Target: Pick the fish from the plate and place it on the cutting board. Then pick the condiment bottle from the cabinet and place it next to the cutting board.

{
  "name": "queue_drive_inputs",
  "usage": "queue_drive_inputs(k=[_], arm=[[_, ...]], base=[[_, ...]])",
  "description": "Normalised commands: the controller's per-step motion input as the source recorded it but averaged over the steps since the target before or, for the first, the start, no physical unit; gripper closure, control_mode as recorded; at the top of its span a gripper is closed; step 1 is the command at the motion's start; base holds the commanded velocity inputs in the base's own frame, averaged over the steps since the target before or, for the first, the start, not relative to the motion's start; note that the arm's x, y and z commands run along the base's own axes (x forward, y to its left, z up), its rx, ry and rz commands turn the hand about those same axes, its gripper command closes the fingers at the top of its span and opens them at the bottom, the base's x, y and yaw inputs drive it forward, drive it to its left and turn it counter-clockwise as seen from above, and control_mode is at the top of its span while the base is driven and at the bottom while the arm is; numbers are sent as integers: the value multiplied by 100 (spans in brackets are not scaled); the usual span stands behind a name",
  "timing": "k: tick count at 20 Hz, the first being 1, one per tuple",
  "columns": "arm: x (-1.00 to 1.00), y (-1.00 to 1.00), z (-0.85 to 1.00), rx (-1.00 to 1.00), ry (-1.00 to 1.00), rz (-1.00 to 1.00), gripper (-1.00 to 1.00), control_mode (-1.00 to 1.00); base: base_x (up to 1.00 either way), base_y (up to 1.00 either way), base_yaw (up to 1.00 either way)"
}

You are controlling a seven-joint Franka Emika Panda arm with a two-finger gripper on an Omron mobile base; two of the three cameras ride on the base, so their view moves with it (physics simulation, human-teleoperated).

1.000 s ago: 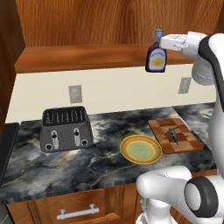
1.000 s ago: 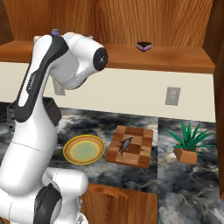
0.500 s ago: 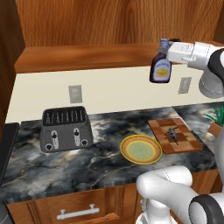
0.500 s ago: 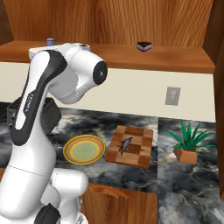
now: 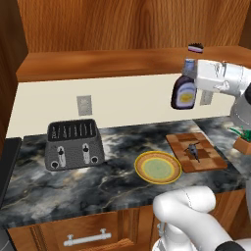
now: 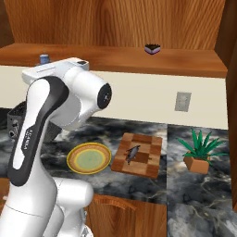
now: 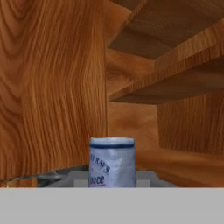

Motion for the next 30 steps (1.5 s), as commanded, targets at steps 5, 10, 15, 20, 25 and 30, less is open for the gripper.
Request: queue_drive_inputs(k=[5,10,15,20,25,30], arm=[[-41,8,-33,0,-3,7,100,-100],[-35,8,-41,-1,-2,7,100,-100],[-24,6,-45,-3,0,6,100,-100],[-17,4,-42,-4,0,5,100,-100],[-10,3,-39,-1,0,4,100,-100],[0,3,-33,0,0,3,100,-100]], base=[[0,0,0],[0,0,0],[0,0,0],[0,0,0],[0,0,0],[0,0,0]])
